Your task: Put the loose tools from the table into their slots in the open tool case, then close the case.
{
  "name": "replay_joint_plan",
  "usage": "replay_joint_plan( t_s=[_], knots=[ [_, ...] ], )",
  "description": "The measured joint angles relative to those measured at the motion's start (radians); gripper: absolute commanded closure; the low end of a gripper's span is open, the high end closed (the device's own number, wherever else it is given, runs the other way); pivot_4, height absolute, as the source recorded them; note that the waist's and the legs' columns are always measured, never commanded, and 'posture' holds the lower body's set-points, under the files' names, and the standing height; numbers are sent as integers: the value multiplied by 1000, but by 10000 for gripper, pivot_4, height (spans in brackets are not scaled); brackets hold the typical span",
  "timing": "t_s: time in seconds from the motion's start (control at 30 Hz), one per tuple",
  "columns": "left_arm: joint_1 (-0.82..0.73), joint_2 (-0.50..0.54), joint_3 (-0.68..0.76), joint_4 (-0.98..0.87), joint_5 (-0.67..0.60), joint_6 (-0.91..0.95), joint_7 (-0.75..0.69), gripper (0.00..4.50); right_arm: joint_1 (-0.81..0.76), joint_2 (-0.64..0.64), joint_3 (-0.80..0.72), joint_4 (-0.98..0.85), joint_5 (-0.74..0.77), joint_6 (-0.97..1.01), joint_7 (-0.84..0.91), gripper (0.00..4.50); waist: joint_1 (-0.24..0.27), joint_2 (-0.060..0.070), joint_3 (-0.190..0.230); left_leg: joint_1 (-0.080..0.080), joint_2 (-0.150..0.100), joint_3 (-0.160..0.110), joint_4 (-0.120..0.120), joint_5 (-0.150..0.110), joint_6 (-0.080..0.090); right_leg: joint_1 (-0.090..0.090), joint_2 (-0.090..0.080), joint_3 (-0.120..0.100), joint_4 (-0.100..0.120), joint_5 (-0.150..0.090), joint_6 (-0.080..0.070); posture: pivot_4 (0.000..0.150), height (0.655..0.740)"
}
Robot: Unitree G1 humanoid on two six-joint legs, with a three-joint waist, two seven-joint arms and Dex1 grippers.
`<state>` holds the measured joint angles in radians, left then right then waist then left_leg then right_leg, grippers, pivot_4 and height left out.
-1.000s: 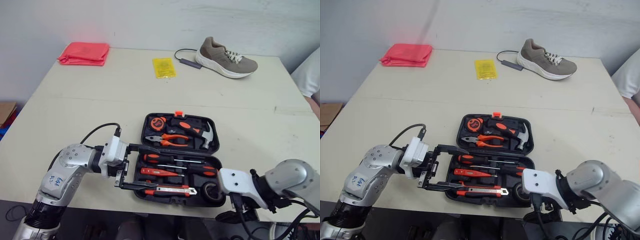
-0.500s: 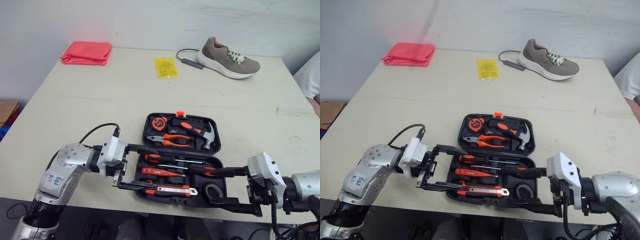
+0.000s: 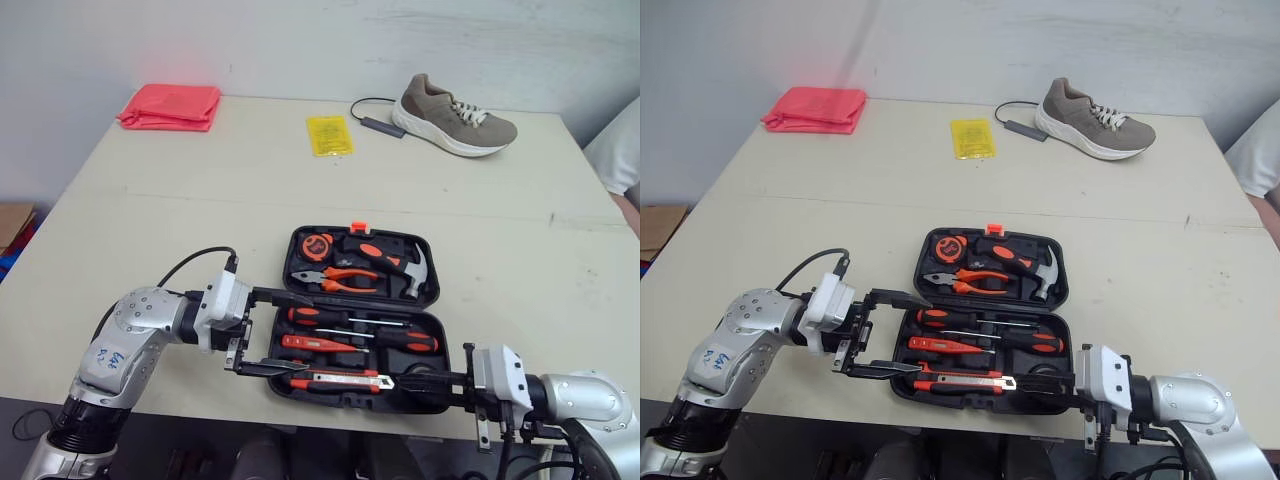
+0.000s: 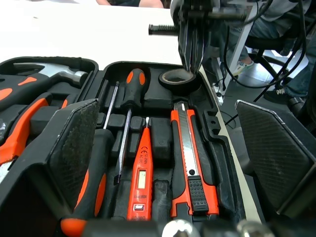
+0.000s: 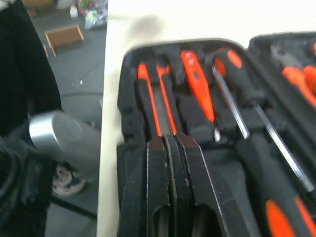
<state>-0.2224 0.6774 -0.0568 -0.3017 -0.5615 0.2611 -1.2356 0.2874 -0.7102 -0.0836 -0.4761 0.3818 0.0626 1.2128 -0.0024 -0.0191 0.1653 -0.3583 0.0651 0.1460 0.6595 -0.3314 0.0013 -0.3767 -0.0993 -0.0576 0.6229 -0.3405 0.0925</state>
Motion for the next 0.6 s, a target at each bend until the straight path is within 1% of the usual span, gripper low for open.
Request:
replay_joint_plan(
  t_s=[0.33, 0.47, 0.6],
  knots=[
    [15, 6, 0, -3, 3, 0, 4, 0, 48, 1, 43, 137, -28, -128, -7, 44283, 2, 0, 0, 0, 0, 0, 0, 0, 0, 0, -2, 1, 1, 0, 0, 1500, 7400],
    [17, 11, 0, -3, 9, 0, 3, 0, 57, 5, 50, 167, -27, -175, -13, 44283, 1, -1, -1, 2, 0, 0, 0, 0, 0, 2, -2, 1, 0, 0, 0, 1500, 7400],
    [17, 11, 0, -2, 12, 0, 3, 0, 52, 15, 61, 177, -20, -179, -30, 44283, 1, -3, -2, 3, 1, 0, 0, 0, -1, 2, -2, 1, 1, 0, 0, 1500, 7400]
  ],
)
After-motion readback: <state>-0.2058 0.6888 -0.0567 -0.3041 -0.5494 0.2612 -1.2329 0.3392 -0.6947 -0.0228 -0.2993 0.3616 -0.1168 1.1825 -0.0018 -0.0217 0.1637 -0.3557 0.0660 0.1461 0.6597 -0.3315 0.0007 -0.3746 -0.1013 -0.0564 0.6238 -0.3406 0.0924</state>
